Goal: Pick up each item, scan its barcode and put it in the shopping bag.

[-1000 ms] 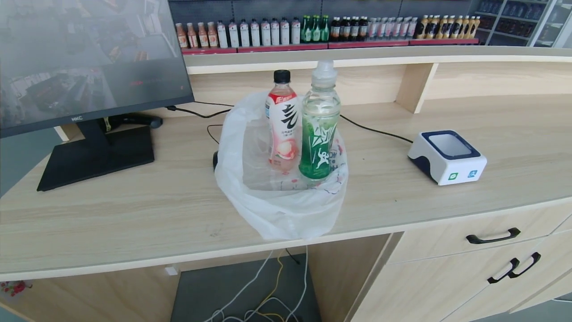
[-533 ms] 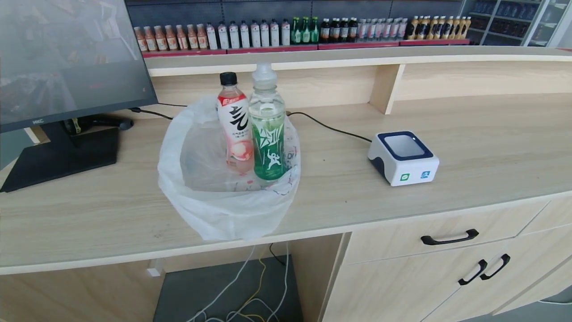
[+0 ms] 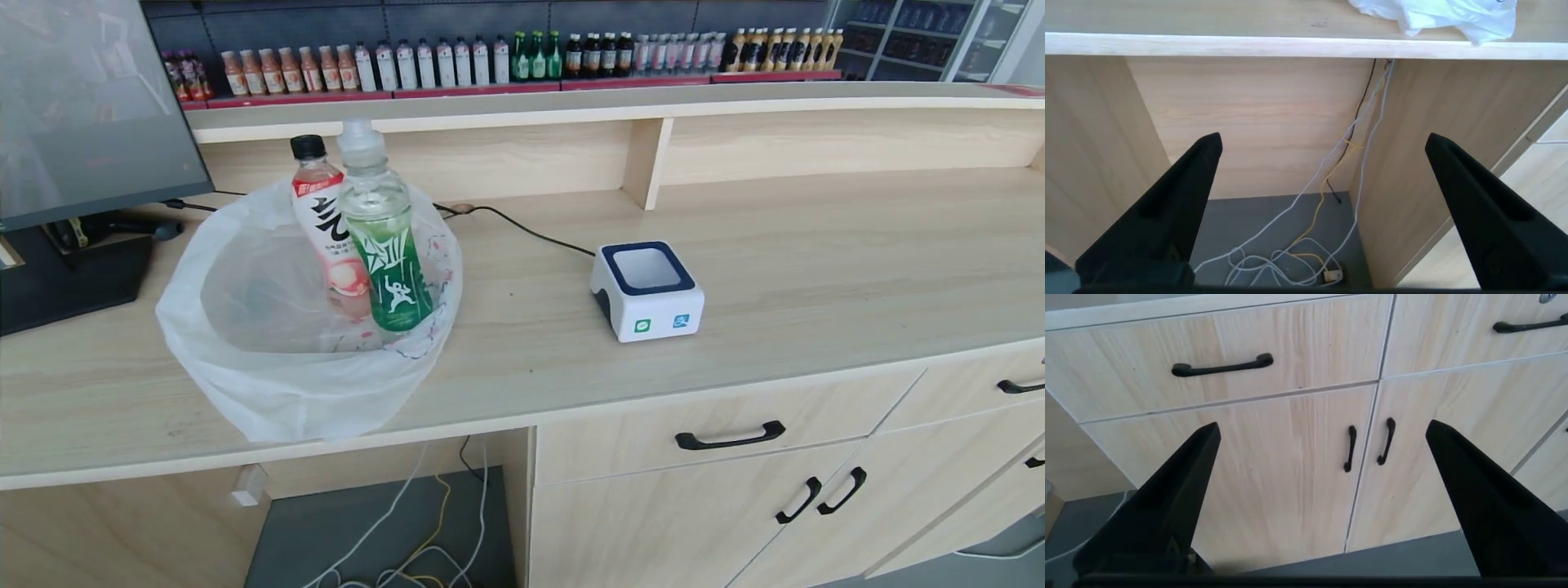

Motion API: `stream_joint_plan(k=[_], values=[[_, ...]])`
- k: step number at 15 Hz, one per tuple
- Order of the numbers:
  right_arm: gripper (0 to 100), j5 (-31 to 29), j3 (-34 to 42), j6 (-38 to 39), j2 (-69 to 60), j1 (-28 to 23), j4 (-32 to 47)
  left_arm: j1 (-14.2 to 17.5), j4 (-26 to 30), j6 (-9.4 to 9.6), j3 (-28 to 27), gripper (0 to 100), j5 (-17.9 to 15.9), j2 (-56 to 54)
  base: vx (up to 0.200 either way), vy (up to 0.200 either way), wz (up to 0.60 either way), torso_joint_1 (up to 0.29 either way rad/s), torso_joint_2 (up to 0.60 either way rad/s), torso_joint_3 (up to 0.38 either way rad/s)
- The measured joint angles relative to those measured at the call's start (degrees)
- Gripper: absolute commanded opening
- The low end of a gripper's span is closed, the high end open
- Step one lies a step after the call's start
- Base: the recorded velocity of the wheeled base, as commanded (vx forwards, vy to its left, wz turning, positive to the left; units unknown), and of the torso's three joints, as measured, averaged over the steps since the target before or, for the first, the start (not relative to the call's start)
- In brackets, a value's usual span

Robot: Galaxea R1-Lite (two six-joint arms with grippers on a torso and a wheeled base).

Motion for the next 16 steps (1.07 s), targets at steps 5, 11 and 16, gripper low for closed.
stream_joint_plan(k=[5,11,16], values=[[100,-0.01,0.0,0.02,0.0,0.05,0.0,0.0,0.0,-0.33,0.0,100,0.0,0.0,0.0,-0.2,0.0,0.002,0.0,0.002],[100,0.02,-0.02,0.02,0.0,-0.06,-0.07,-0.12,0.06,-0.22,0.0,100,0.0,0.0,0.0,-0.033,0.0,0.001,0.0,0.0],[100,0.0,-0.02,0.1,0.0,0.0,-0.02,-0.02,0.0,-0.2,0.0,100,0.0,0.0,0.0,0.0,0.0,0.0,0.0,0.0]])
